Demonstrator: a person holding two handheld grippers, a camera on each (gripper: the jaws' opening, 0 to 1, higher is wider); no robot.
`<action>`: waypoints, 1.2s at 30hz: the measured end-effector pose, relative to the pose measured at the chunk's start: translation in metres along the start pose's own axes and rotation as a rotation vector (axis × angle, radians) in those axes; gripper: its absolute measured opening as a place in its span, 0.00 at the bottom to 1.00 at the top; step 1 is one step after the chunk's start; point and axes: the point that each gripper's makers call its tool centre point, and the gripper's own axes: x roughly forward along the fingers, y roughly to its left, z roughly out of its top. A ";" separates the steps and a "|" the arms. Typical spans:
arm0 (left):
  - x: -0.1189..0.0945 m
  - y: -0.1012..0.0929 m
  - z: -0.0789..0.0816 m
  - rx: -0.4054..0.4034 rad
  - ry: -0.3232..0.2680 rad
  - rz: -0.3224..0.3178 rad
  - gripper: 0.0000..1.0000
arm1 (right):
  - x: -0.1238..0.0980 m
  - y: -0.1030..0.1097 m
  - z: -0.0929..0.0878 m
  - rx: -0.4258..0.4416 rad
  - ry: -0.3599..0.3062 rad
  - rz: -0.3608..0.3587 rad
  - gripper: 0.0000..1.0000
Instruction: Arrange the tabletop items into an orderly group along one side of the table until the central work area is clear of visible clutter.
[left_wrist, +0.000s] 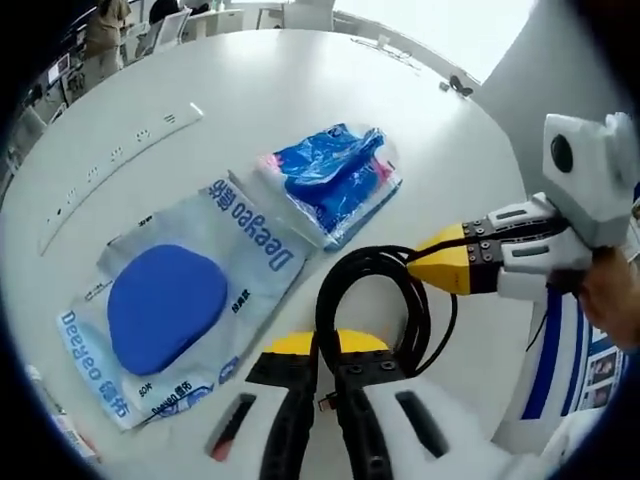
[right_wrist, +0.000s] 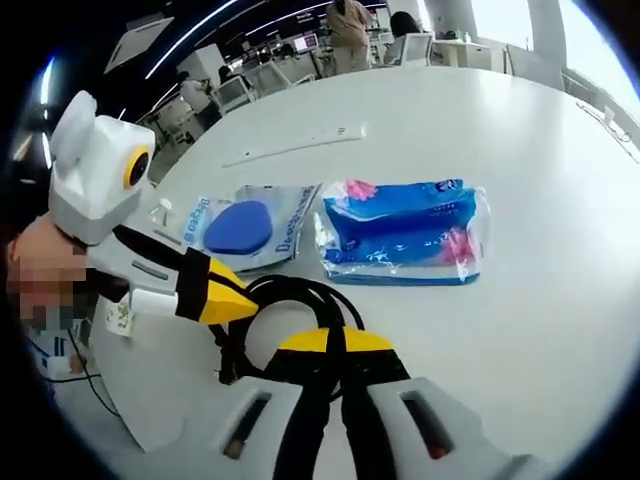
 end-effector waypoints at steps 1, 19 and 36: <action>0.001 0.001 0.000 0.000 0.001 0.001 0.03 | 0.001 0.000 0.000 0.000 0.001 0.000 0.00; 0.009 0.004 -0.002 -0.012 -0.002 -0.006 0.05 | 0.008 -0.006 -0.008 -0.008 0.018 -0.010 0.00; 0.005 0.009 -0.001 -0.008 -0.018 0.004 0.14 | 0.006 -0.007 -0.007 -0.025 0.005 -0.025 0.03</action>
